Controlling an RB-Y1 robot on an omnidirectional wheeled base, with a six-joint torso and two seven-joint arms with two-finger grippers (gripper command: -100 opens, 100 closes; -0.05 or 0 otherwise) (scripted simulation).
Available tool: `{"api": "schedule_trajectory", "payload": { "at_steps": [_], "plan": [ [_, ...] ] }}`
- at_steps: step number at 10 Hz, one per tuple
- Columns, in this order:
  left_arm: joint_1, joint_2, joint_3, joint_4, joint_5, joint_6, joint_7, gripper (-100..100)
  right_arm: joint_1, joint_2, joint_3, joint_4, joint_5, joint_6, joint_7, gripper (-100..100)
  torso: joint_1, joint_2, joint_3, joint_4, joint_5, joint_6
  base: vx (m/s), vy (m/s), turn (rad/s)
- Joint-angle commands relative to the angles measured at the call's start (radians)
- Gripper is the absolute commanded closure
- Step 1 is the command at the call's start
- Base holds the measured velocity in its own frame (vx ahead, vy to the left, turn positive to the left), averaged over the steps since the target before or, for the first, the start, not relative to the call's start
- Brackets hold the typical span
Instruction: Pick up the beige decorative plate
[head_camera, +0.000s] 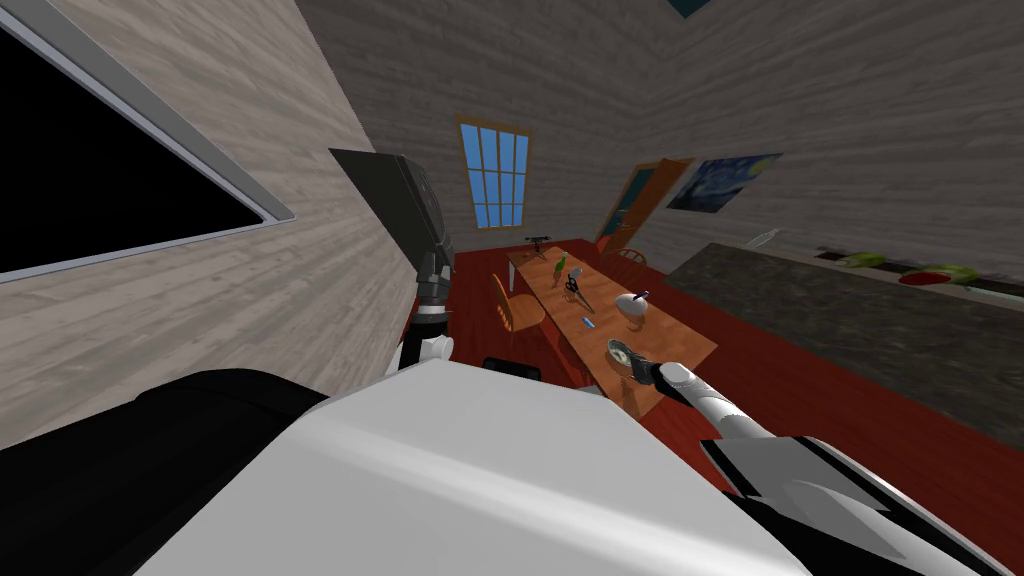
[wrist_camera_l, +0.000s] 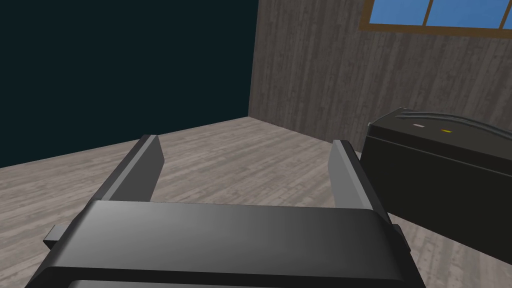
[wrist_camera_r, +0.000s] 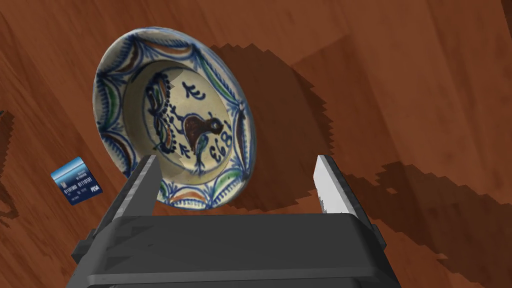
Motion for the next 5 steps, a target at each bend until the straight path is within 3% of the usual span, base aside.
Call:
{"api": "schedule_trajectory", "payload": {
  "at_steps": [1,2,3,5],
  "plan": [
    [0.000,0.000,0.000,0.000,0.000,0.000,0.000,0,0.000,0.000,0.000,0.000,0.000,0.000,0.000,-100,0.000,0.000,0.000,0.000,0.000,0.000,0.027,-0.002,0.004],
    [0.000,0.000,0.000,0.000,0.000,0.000,0.000,0,0.000,0.000,0.002,0.000,0.002,0.002,-0.002,0,0.000,0.002,0.001,0.000,0.000,0.000,0.006,0.000,0.001],
    [0.000,0.000,0.000,0.000,0.000,0.000,0.000,0,0.000,0.010,0.002,0.022,-0.002,0.015,-0.012,-100,0.000,0.004,0.002,0.001,0.000,0.000,-0.027,-0.017,0.190],
    [0.000,0.000,0.000,0.000,0.000,0.000,0.000,0,-0.001,0.029,0.003,0.066,-0.011,0.041,-0.030,-100,-0.004,0.009,0.005,0.002,-0.001,0.000,-0.085,-0.075,0.307]
  ]
}}
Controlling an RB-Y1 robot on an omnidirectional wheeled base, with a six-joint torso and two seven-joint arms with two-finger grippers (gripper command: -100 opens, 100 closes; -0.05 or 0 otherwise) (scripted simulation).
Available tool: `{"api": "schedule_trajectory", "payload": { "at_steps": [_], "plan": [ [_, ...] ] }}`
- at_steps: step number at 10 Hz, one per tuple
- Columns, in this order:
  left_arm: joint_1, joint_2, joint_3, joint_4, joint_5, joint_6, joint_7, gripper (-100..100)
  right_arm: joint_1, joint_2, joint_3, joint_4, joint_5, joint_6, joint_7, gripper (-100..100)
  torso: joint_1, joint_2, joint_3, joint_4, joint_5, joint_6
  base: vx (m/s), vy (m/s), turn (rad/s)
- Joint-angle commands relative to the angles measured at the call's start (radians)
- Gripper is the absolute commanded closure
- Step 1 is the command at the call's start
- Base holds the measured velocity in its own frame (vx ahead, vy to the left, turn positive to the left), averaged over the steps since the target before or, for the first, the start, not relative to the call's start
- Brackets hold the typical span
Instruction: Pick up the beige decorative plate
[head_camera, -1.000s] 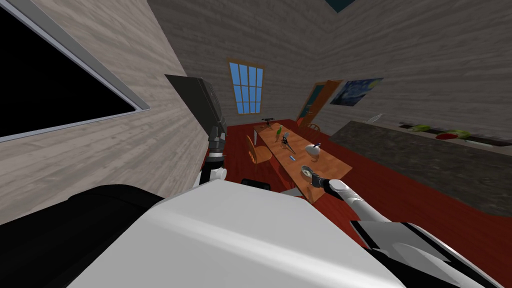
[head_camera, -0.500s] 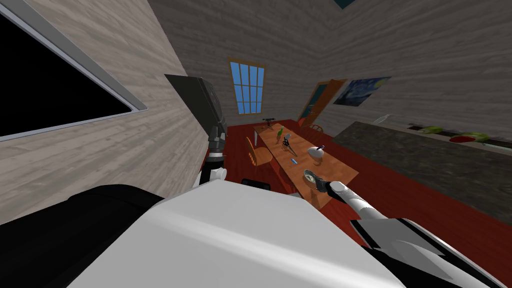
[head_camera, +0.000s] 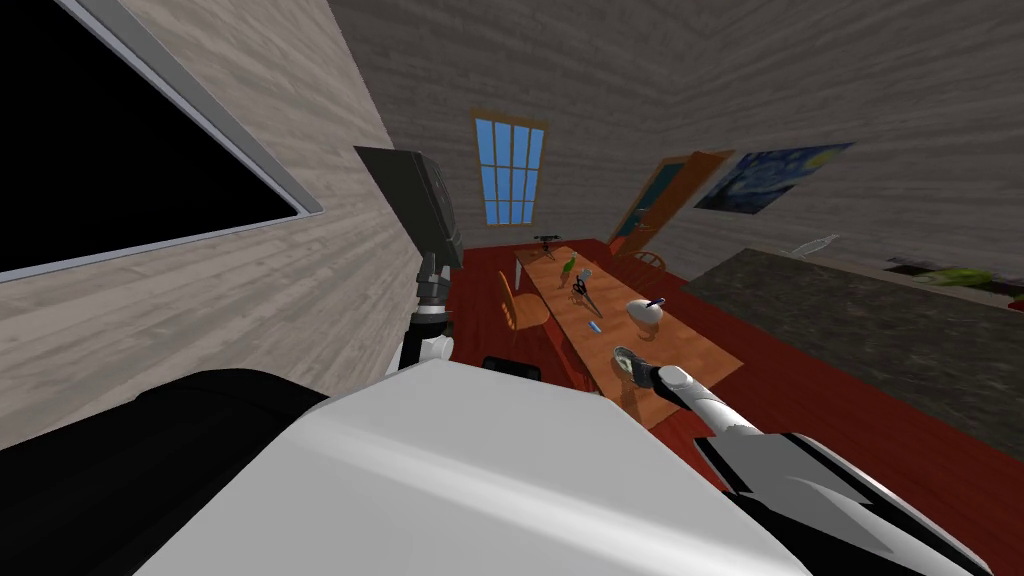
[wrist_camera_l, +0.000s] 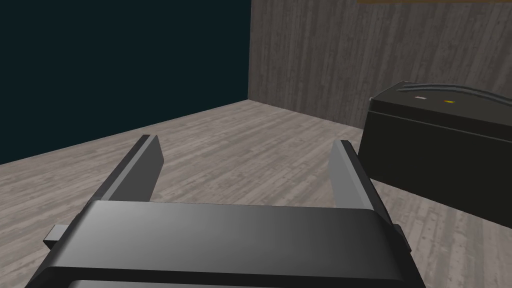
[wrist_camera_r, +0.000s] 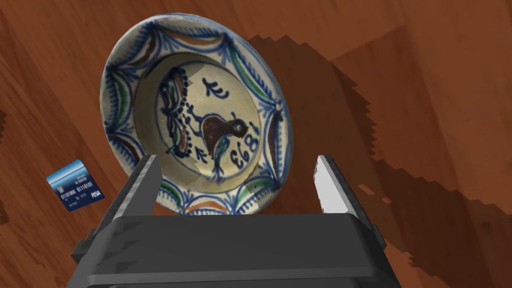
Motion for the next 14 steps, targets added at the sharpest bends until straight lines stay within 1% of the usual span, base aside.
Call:
{"api": "schedule_trajectory", "payload": {
  "at_steps": [1,3,4,5,9,10,11,12,13,14],
  "plan": [
    [0.000,0.000,0.000,0.000,0.000,0.000,0.000,0,0.002,0.014,0.000,0.035,-0.009,0.023,-0.014,-100,0.000,0.000,0.000,0.000,0.000,0.000,-0.127,-0.064,0.307],
    [0.000,0.000,0.000,0.000,0.000,0.000,0.000,0,0.002,0.014,0.000,0.035,-0.009,0.023,-0.014,-100,0.000,0.001,0.001,0.000,0.000,0.002,-0.051,-0.045,0.007],
    [0.000,0.000,0.000,0.000,0.000,0.000,0.000,0,-0.002,0.017,-0.004,0.044,-0.014,0.022,0.001,-100,0.002,-0.003,-0.001,0.000,0.000,0.001,-0.004,-0.008,-0.009],
    [0.000,0.000,0.000,0.000,0.000,0.000,0.000,0,-0.002,0.017,-0.004,0.044,-0.013,0.022,-0.002,100,0.003,-0.004,-0.002,-0.001,0.001,0.001,0.000,0.000,0.000],
    [0.000,0.000,0.000,0.000,0.000,0.000,0.000,0,-0.002,0.017,-0.004,0.044,-0.013,0.023,-0.002,100,0.004,-0.006,-0.004,-0.002,0.001,0.001,-0.001,0.000,-0.003],
    [0.000,0.000,0.000,0.000,0.000,0.000,0.000,0,-0.002,0.017,-0.004,0.044,-0.013,0.023,-0.002,0,0.004,-0.006,-0.004,-0.002,0.001,0.001,0.000,0.000,0.000],
    [0.000,0.000,0.000,0.000,0.000,0.000,0.000,0,0.002,0.024,0.000,0.057,-0.014,0.036,-0.023,100,0.004,-0.006,-0.004,-0.002,0.001,0.001,-0.026,-0.012,0.165],
    [0.000,0.000,0.000,0.000,0.000,0.000,0.000,0,0.002,0.010,-0.001,0.024,-0.007,0.016,-0.009,100,0.003,-0.006,-0.004,-0.001,0.000,-0.002,0.026,0.005,-0.148],
    [0.001,0.000,0.000,0.000,0.000,0.000,0.000,0,0.002,0.005,-0.001,0.013,-0.005,0.010,-0.004,100,0.003,-0.009,-0.005,-0.002,0.000,0.001,0.075,0.035,-0.253],
    [0.001,0.000,0.000,0.000,0.000,0.000,0.000,0,0.002,-0.005,-0.002,-0.009,0.000,-0.004,0.005,100,0.005,-0.011,-0.007,-0.003,0.000,0.001,0.081,0.059,-0.284]
  ]
}}
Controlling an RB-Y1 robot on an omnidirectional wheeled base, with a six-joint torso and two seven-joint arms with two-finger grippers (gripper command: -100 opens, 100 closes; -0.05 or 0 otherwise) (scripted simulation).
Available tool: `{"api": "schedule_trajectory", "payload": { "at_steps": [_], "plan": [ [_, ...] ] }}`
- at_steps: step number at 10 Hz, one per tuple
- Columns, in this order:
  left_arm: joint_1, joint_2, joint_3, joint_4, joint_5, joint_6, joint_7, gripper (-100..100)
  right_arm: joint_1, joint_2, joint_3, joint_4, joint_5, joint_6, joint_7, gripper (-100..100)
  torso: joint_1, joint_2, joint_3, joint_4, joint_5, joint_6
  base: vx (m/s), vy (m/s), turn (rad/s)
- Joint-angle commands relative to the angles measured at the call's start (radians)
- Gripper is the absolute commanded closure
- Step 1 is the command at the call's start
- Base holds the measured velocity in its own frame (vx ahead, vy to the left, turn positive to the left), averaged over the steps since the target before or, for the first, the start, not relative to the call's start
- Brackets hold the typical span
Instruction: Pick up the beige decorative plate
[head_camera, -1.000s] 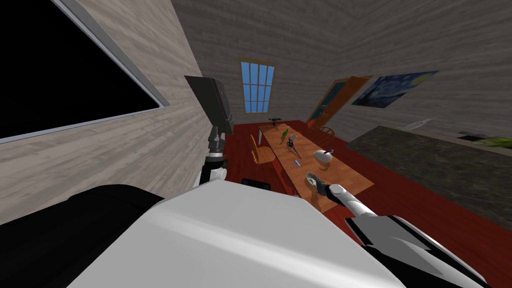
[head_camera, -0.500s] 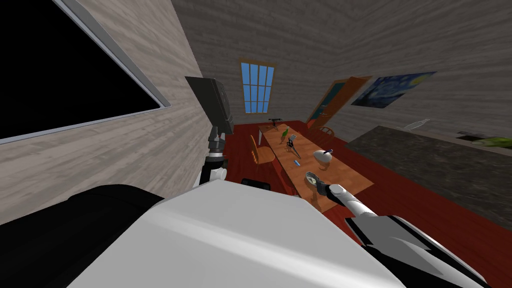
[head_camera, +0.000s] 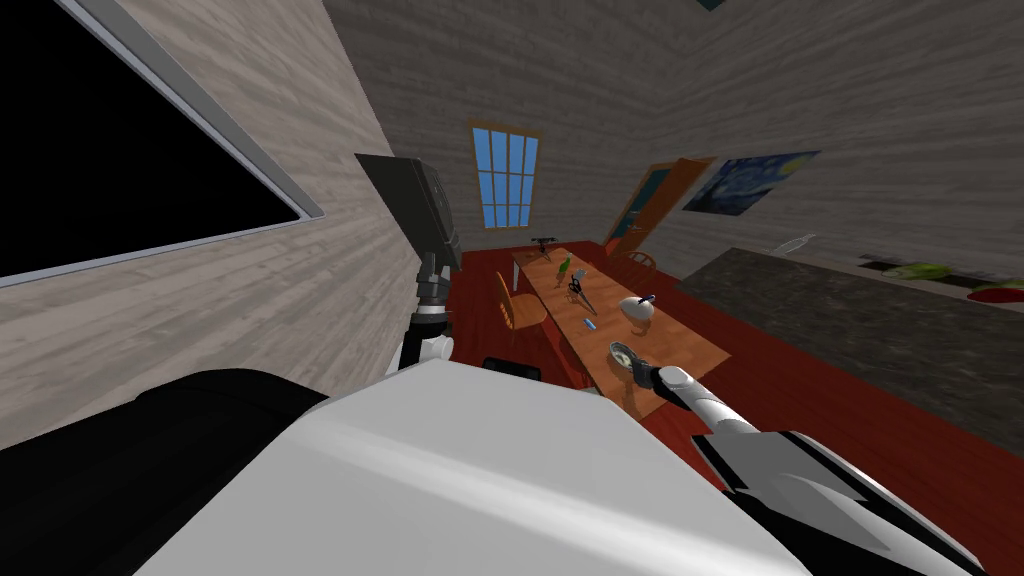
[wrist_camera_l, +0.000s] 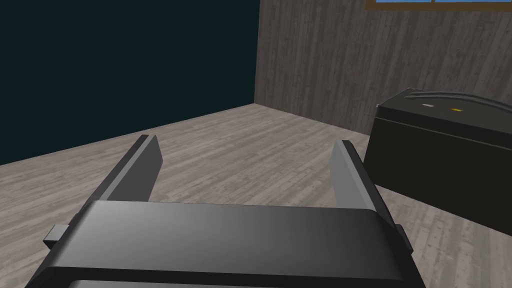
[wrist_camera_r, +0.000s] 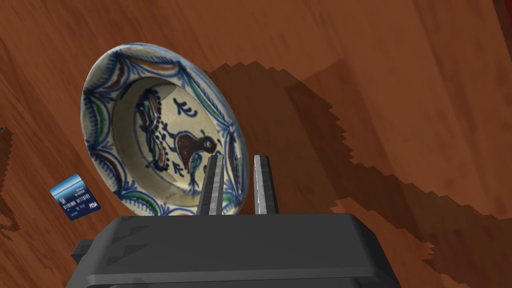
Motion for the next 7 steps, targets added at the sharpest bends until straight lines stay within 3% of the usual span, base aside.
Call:
{"api": "schedule_trajectory", "payload": {
  "at_steps": [1,5,6,7],
  "plan": [
    [0.000,0.000,0.000,0.000,0.000,0.000,0.000,0,0.009,-0.012,0.007,-0.033,0.013,-0.008,-0.014,100,0.000,0.000,0.000,0.000,0.000,0.000,0.061,0.066,-0.097],
    [0.000,0.000,0.000,0.000,0.000,0.000,0.000,0,0.010,-0.031,0.006,-0.077,0.022,-0.034,0.005,100,0.000,0.001,0.001,0.000,0.000,-0.002,0.052,0.045,-0.120],
    [0.000,0.000,0.000,0.000,0.000,0.000,0.000,0,0.003,-0.024,0.003,-0.059,0.016,-0.032,0.017,100,-0.002,0.002,0.001,0.001,0.000,-0.002,0.014,0.009,-0.023],
    [0.000,0.000,0.000,0.000,0.000,0.000,0.000,0,0.003,-0.025,0.003,-0.061,0.016,-0.033,0.016,0,-0.002,0.002,0.001,0.001,0.000,-0.002,0.000,0.000,0.000]
  ]
}}
